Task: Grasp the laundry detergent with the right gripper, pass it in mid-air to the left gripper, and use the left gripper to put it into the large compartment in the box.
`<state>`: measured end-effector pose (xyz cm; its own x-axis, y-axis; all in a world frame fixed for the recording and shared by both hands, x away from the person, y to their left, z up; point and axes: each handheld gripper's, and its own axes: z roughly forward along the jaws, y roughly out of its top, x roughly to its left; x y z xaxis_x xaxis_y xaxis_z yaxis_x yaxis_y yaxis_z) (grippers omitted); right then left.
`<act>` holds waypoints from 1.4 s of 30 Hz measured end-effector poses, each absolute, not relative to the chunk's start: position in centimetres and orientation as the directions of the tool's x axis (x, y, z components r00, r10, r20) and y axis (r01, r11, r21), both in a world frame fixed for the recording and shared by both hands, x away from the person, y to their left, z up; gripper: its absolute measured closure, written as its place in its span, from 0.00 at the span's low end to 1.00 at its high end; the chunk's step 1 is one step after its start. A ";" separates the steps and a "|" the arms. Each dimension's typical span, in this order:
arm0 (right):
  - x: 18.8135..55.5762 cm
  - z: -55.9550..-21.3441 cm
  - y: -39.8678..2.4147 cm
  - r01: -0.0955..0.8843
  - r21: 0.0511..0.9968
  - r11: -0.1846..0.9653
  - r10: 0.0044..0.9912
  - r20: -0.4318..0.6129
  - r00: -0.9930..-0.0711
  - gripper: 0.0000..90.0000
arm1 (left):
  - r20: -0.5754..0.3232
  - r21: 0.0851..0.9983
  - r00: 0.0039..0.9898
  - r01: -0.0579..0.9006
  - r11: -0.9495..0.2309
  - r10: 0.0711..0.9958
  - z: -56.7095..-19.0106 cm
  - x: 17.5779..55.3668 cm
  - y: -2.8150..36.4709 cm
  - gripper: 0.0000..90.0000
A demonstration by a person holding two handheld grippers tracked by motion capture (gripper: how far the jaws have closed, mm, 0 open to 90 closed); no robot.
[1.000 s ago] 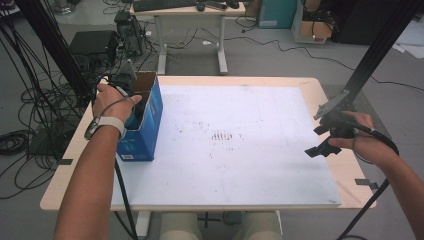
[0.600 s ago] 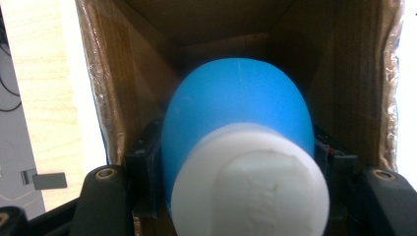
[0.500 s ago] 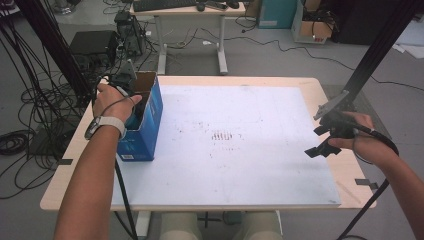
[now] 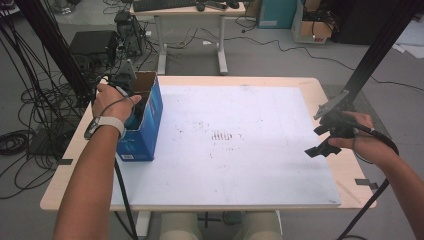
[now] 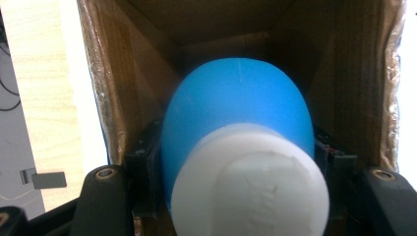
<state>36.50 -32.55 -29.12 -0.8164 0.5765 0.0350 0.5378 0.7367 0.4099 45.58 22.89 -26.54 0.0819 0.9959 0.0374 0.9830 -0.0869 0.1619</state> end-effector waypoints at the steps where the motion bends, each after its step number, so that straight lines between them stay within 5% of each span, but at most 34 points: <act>1: 36.5 -29.1 -32.5 0.544 0.412 0.731 0.582 0.041 -0.812 0.09 | 0.038 0.162 0.081 0.983 -0.086 0.996 -26.6 45.6 22.9 0.41; 42: 36.5 -29.3 -32.7 0.546 0.409 0.732 0.582 0.042 -0.812 0.09 | 0.038 0.160 0.090 0.983 -0.095 0.995 -26.6 45.7 22.9 0.41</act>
